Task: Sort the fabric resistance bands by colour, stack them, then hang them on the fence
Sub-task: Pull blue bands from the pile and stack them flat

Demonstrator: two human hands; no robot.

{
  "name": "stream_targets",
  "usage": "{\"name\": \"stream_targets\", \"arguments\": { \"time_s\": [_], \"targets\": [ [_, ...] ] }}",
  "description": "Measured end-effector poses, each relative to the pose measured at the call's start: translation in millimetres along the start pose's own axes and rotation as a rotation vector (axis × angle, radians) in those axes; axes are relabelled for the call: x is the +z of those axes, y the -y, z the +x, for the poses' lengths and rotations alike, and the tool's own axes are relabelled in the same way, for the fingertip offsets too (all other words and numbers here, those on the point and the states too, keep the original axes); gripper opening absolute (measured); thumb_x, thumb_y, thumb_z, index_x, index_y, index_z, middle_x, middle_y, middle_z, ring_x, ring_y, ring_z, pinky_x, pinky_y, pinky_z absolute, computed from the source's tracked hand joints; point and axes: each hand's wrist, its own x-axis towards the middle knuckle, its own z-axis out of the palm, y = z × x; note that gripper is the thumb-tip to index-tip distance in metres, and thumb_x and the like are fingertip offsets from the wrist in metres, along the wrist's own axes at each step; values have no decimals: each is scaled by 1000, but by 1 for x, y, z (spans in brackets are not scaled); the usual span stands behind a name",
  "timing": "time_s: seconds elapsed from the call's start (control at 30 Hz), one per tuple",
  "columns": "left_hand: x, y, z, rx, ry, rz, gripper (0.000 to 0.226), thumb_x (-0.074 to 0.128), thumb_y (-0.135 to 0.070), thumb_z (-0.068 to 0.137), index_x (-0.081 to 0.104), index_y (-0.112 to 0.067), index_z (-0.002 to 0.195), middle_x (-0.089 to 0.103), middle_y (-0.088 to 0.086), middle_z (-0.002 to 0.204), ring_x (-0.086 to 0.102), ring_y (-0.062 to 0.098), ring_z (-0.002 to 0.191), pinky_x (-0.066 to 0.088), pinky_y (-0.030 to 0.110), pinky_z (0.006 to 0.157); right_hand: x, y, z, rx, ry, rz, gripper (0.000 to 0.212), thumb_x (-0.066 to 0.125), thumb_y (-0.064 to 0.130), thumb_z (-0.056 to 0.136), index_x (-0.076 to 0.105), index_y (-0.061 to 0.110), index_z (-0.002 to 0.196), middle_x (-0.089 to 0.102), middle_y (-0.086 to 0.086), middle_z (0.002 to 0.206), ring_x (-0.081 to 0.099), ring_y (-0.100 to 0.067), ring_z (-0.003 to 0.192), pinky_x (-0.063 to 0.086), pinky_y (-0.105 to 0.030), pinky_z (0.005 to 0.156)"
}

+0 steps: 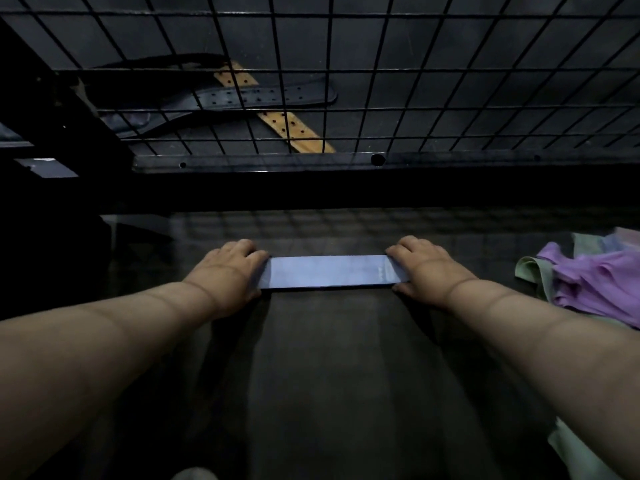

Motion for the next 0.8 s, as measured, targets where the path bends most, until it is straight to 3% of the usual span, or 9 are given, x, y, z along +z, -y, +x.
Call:
{"name": "stream_targets", "arguments": {
  "time_s": [0.1, 0.27, 0.67, 0.8],
  "targets": [
    [-2, -3, 3, 17, -22, 32, 65, 61, -45, 89, 38, -23, 146, 41, 4, 140, 44, 26, 127, 36, 35, 105, 0, 2, 1, 11, -2, 11, 63, 67, 33, 89, 39, 18, 144, 35, -6, 142, 36, -26, 131, 31, -36, 111],
    [-1, -3, -1, 7, -19, 79, 73, 60, -49, 87, 30, -22, 149, 38, 3, 142, 43, 25, 129, 34, 37, 106, 0, 1, 1, -2, 17, -64, 77, 68, 43, 87, 31, 18, 149, 32, -6, 146, 36, -27, 133, 30, -37, 111],
    [-6, -11, 0, 25, 9, 75, 58, 56, -44, 91, 40, -20, 142, 39, 6, 139, 43, 27, 126, 38, 39, 102, -3, 14, 6, -10, 34, -133, 55, 61, 41, 91, 42, 18, 137, 39, -7, 138, 41, -27, 126, 34, -38, 104],
    [-5, -13, 0, 5, 21, 101, 70, 59, -49, 86, 34, -21, 145, 38, 6, 139, 42, 27, 127, 38, 40, 103, 1, 11, 2, 16, 40, -141, 75, 61, 49, 88, 29, 17, 148, 31, -7, 147, 34, -27, 135, 28, -42, 111]
  ]
}}
